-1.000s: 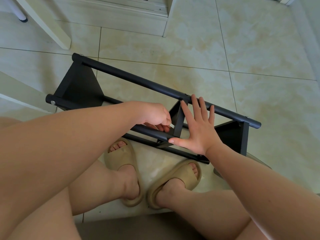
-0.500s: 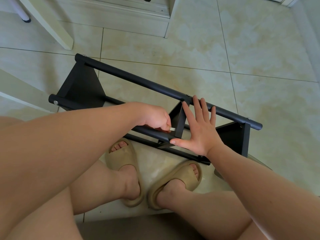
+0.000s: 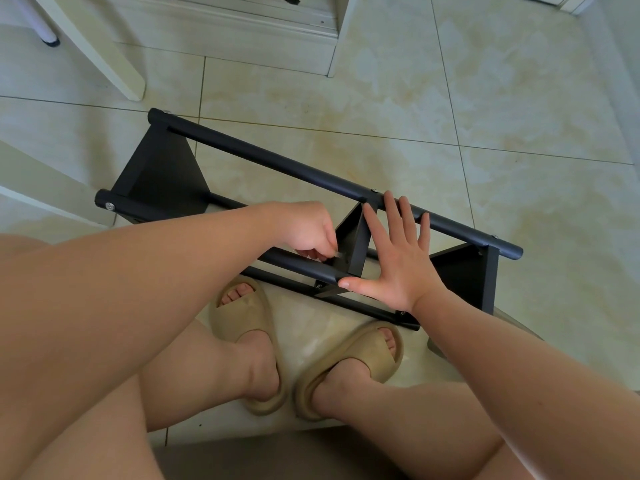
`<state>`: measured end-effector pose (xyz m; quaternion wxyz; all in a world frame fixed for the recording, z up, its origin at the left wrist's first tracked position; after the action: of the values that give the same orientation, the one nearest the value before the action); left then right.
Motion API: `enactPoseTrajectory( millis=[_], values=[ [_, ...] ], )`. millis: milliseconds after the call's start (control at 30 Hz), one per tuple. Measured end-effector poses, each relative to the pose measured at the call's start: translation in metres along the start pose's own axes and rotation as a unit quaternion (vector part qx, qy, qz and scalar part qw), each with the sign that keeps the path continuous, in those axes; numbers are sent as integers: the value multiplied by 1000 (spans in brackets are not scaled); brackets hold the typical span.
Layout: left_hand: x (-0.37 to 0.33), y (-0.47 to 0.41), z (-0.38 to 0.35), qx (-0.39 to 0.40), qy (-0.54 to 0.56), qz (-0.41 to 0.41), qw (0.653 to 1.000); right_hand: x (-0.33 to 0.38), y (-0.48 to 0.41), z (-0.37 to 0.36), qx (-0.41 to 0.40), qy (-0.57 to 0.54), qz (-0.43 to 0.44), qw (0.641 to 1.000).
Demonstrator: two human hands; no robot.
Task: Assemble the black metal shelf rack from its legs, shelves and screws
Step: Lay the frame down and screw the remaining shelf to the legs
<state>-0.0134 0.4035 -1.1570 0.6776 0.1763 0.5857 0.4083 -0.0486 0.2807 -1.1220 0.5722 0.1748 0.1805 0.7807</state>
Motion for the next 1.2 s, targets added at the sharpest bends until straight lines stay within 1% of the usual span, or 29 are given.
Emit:
enactPoseTrajectory(
  millis=[133,233,267,333,400,467,567,700,800,967,1200],
  values=[
    [-11,1,8,-41,-53,-11,998,0,0,0,-1,-4,1,1000],
    [-18,-3,2,-33,-50,-12,998,-1,0,0,-1,-5,2,1000],
    [-18,-4,-1,-24,-31,-11,999,-1,0,0,-1,-6,2,1000],
    [-14,-9,-6,-12,61,-2,998,-1,0,0,-3,-5,3,1000],
    [-8,-10,-11,-14,168,14,986,-1,0,0,-3,-4,3,1000],
    [-2,-10,-16,-10,246,21,969,-1,0,0,-3,-5,3,1000],
    [0,-10,-17,-17,307,8,952,-1,0,0,-3,-5,3,1000],
    [0,-10,-7,-57,301,-17,952,-1,0,1,-3,-2,2,1000],
    [1,-8,-5,-68,307,-23,949,-1,-1,1,-4,-2,2,1000],
    [2,-8,-5,-68,332,-24,940,-1,0,0,-7,-2,3,1000],
    [-1,-8,-10,-53,326,-15,944,-1,0,1,-7,-6,5,1000]
  ],
)
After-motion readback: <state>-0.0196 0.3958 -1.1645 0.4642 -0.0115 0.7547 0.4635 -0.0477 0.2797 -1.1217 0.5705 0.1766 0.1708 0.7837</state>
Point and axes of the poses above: each hand's wrist, its own y-axis away from the middle knuckle, its own z-axis out of the back of the hand, x = y × z, the point moved 10 cm from there along -y, towards the middle knuckle, and after that the axes turned 13 degrees about x, right-handed, at the moved point
